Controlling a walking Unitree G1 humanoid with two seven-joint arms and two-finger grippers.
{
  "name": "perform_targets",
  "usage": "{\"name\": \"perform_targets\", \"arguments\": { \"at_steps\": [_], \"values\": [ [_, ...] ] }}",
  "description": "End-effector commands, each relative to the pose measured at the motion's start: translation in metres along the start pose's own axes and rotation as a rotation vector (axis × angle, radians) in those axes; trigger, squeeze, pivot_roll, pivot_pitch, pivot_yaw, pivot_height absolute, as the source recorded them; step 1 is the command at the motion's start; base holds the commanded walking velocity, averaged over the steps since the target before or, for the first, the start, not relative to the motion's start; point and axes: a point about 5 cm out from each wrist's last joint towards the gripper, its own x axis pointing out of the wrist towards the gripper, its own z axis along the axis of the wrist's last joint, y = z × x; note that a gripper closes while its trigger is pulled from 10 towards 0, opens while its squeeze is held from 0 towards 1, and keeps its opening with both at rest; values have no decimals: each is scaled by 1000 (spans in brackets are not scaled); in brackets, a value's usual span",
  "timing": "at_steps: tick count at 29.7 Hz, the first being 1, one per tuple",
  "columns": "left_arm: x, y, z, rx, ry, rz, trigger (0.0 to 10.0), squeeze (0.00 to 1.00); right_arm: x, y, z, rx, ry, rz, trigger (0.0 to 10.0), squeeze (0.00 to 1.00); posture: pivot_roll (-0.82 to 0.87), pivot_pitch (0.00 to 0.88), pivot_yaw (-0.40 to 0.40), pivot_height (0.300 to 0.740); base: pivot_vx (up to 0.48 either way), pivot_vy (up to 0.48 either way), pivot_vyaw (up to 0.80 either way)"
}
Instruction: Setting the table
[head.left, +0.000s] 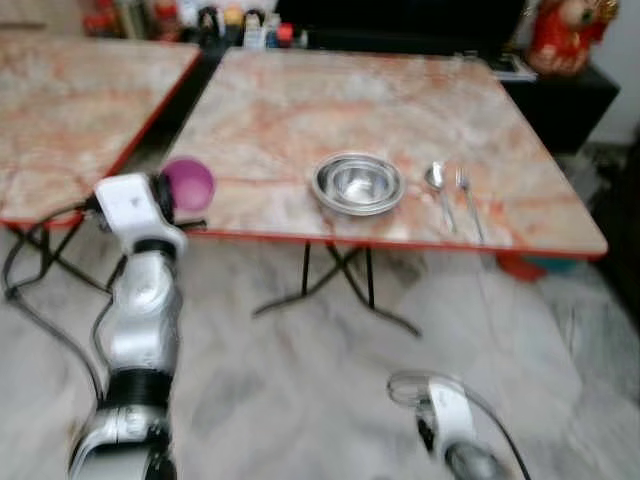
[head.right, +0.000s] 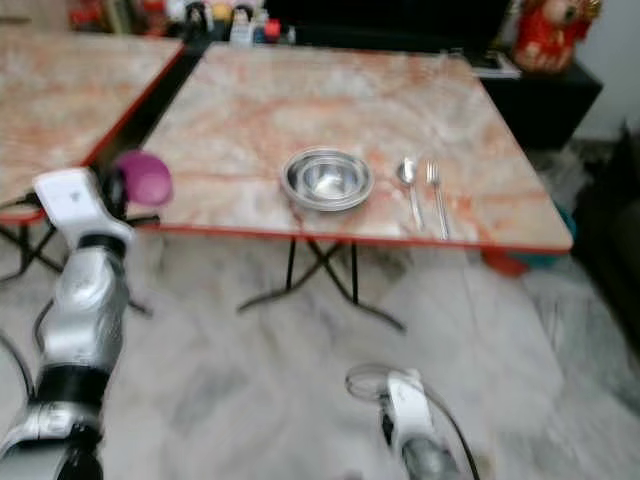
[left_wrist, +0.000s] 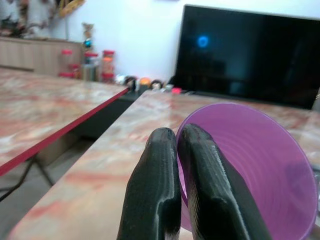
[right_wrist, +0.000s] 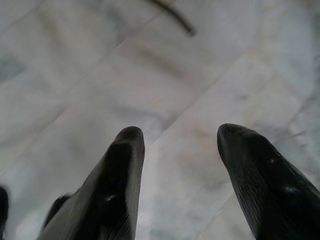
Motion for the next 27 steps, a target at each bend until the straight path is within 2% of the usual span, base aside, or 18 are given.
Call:
{"name": "perform_targets", "arguments": {
  "at_steps": [1, 27],
  "values": [
    [3, 10, 9, 18, -30, 22, 10000, 0, 0, 6, 2, 13, -6, 10, 10000, 0, 110, 79, -63, 715, 375, 0, 0],
    [7, 6, 12, -19, -26, -16, 10000, 0, 0, 11, 0, 11, -1, 19, 10000, 0, 114, 80, -54, 715, 374, 0, 0]
  ]
}}
